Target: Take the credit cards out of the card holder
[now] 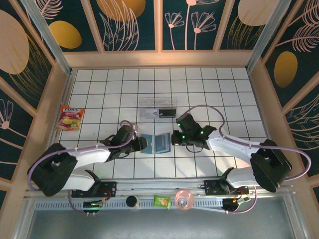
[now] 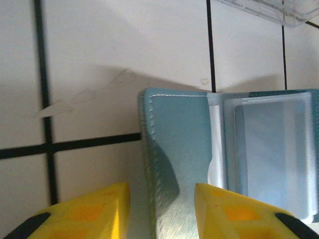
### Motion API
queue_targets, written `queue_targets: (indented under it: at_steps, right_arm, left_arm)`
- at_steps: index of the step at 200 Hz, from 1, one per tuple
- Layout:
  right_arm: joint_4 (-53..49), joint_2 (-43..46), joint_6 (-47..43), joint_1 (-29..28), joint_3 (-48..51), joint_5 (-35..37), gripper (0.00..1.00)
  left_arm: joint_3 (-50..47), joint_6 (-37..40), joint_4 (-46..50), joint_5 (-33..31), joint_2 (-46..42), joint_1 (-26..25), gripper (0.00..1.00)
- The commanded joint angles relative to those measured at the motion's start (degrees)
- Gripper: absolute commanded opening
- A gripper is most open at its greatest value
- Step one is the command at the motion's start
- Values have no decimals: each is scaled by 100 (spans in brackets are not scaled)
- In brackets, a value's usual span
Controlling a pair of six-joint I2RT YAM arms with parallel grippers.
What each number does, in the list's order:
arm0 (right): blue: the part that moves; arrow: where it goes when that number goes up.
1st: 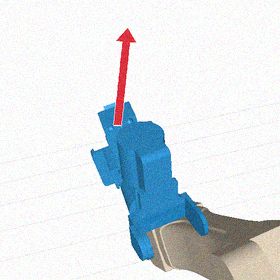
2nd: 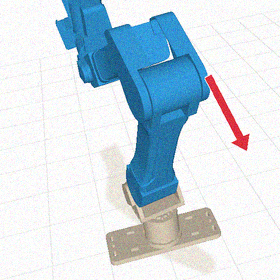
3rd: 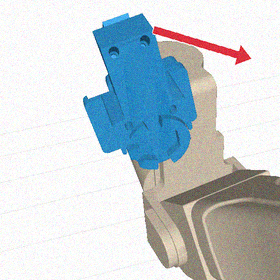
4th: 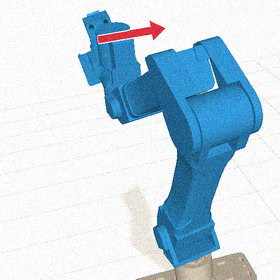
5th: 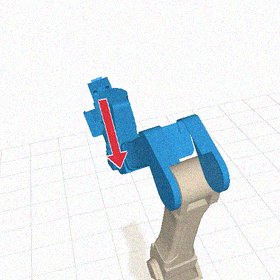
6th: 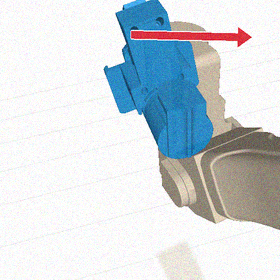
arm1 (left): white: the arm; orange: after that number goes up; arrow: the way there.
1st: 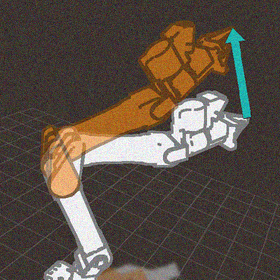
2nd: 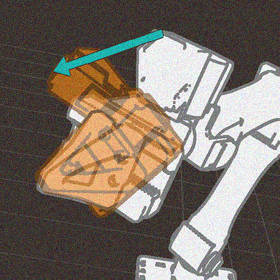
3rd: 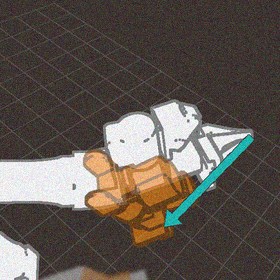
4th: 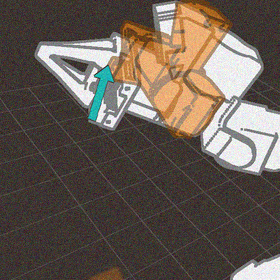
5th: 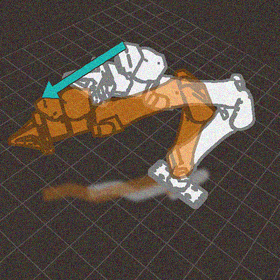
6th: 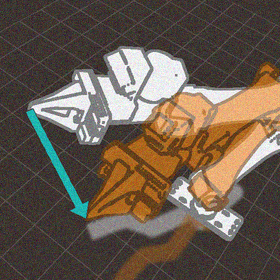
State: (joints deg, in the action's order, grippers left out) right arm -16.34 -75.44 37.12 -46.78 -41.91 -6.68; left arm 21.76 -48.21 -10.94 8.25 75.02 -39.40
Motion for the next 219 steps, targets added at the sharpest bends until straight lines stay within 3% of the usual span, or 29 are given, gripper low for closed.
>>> queue_targets:
  at_steps: [1,29,74,113,123,148,184,219]
  right_arm:
    - [-664,55,162,-269,-500,412,0]
    - [-660,-142,167,-460,-804,387,0]
    - [-450,-348,15,-708,-1060,290,0]
    - [-473,-434,-12,-829,-1201,228,0]
    - [-508,-436,-12,-841,-1229,252,0]
    - [-564,-428,-30,-854,-1267,290,0]
    - [-485,-423,-21,-866,-1246,237,0]
    - [-495,-506,-107,-911,-1368,163,0]
  left_arm:
    - [-161,-5,584,-61,-851,461,43]
    - [-52,333,934,-72,-1558,776,59]
    - [-109,237,-101,1077,-967,743,63]
    - [72,198,-727,1371,-635,417,68]
    - [124,188,-758,1381,-604,389,66]
    - [256,274,-582,1294,-675,373,51]
    - [293,210,-872,1403,-74,142,48]
    - [114,-71,-1522,1536,369,81,54]
